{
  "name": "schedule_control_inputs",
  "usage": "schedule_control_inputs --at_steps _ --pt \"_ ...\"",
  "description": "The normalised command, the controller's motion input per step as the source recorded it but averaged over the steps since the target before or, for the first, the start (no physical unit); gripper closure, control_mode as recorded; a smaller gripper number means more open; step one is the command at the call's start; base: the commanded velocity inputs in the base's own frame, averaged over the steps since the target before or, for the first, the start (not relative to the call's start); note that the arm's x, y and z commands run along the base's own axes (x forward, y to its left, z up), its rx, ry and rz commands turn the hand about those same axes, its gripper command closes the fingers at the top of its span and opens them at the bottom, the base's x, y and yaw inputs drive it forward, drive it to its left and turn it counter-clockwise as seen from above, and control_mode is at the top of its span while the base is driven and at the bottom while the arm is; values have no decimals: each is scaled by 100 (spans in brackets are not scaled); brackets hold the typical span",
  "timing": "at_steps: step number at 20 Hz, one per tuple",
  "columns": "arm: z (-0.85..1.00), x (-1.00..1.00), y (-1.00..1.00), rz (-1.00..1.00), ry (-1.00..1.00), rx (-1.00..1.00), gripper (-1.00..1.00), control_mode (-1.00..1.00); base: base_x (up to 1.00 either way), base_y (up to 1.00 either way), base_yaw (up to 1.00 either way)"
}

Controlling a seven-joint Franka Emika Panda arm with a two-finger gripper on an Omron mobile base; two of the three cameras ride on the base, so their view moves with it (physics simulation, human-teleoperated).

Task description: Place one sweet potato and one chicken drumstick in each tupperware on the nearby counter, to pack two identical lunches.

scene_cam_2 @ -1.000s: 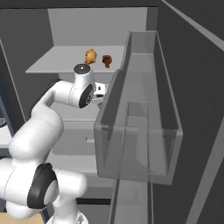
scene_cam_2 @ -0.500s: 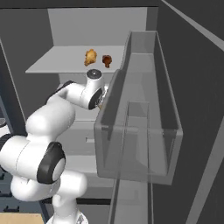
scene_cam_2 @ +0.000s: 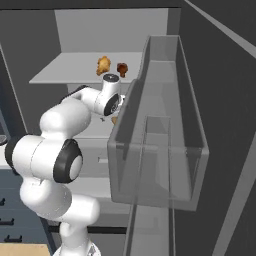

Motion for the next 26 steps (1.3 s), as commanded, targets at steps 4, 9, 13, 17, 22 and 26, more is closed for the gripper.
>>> schedule_control_inputs --at_steps 4,9,13,17,22,26 --pt "-25 22 6 5 3 0 -100 -100 0 0 0" --pt "-41 22 6 5 0 0 -100 -100 0 0 0" --pt "-25 15 2 4 -1 0 -100 -100 0 0 0" --pt "-2 28 2 3 0 0 -100 -100 0 0 0" --pt "0 39 0 2 0 0 -100 -100 0 0 0" --pt "-15 23 0 3 0 0 -100 -100 0 0 0"
